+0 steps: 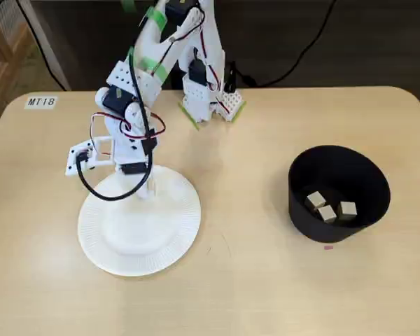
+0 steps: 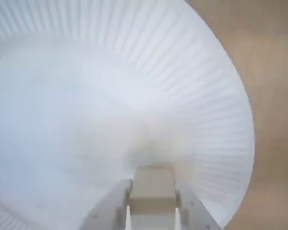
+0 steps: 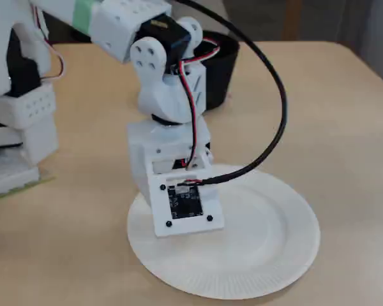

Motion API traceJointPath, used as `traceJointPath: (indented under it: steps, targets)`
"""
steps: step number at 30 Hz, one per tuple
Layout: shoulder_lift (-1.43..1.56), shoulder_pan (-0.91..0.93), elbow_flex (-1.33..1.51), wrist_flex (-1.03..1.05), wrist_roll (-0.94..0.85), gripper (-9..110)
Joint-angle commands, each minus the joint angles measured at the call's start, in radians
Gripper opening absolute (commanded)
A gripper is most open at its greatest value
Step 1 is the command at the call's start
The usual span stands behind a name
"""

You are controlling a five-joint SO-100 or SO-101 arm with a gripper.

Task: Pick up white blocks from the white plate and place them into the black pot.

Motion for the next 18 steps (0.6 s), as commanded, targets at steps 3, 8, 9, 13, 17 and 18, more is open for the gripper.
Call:
traceJointPath:
  steps: [3, 8, 9, 13, 17, 18]
  targets:
    - [-0.015, -0.035, -0.034, -0.032, 0.037, -2]
    - [0.057, -0.034, -0.034, -0.057, 0.183, -2]
    - [0.095, -0.038, -0.034, -0.078, 0.235, -2]
    - [0.291, -0.107, -0.025, -0.242, 0.502, -2]
    - [0.503, -0.244, -0.025, -0.316, 0.792, -2]
    - [0.546, -0.284, -0.025, -0.316, 0.838, -2]
